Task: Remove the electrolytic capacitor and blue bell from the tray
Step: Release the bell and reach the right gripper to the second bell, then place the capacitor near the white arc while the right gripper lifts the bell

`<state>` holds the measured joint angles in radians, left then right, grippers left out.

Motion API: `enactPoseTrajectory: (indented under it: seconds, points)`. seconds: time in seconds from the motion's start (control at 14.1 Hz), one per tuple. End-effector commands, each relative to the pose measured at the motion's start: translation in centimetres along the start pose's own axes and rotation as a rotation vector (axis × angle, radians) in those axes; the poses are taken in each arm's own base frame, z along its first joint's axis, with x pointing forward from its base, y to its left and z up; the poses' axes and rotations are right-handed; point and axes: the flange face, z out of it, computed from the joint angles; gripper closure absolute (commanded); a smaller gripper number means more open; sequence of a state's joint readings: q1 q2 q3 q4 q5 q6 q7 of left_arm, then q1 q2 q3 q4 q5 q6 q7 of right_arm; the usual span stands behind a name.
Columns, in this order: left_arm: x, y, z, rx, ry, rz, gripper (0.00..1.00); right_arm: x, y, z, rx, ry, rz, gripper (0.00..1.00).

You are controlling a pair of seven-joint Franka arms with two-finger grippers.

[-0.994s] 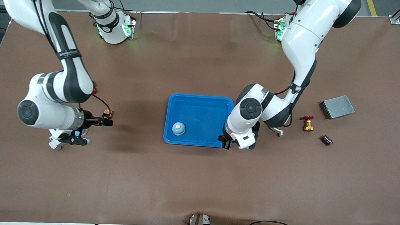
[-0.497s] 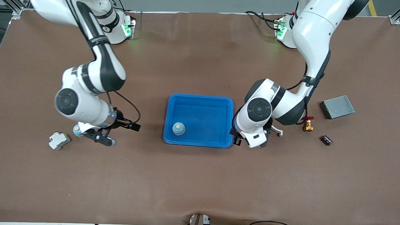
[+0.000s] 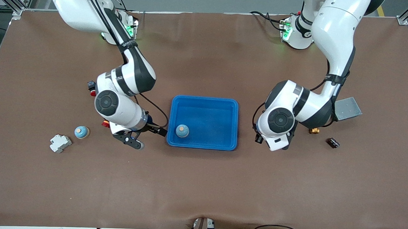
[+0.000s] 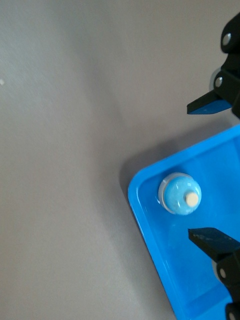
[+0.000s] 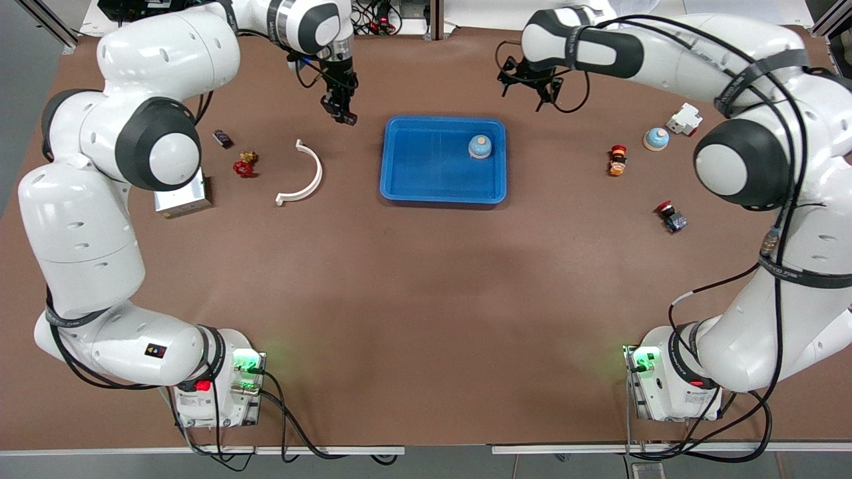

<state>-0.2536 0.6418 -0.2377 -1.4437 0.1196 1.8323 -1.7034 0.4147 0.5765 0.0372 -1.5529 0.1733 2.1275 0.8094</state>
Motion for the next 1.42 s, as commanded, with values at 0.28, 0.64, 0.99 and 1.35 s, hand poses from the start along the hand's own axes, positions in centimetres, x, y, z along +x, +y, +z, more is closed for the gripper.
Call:
enactPoseTrajectory:
  seconds: [0.28, 0.64, 0.99, 1.35]
  points:
    - [5.5, -4.7, 1.7, 0.094, 0.023, 0.102, 1.0, -0.5, -3.9, 4.4, 0.007, 0.016, 0.026, 0.0]
    - [10.8, -6.6, 4.5, 0.157, 0.023, 0.124, 1.0, -1.8, -4.8, 7.6, -0.002, 0.013, 0.024, 0.0]
    - [14.4, -8.8, 8.6, 0.146, 0.072, 0.129, 1.0, -3.8, -5.6, 10.8, -0.042, 0.007, -0.016, 0.0]
    - [14.6, -8.4, 9.9, 0.143, 0.093, 0.163, 0.94, -5.0, -6.3, 12.7, -0.058, 0.026, -0.055, 0.0]
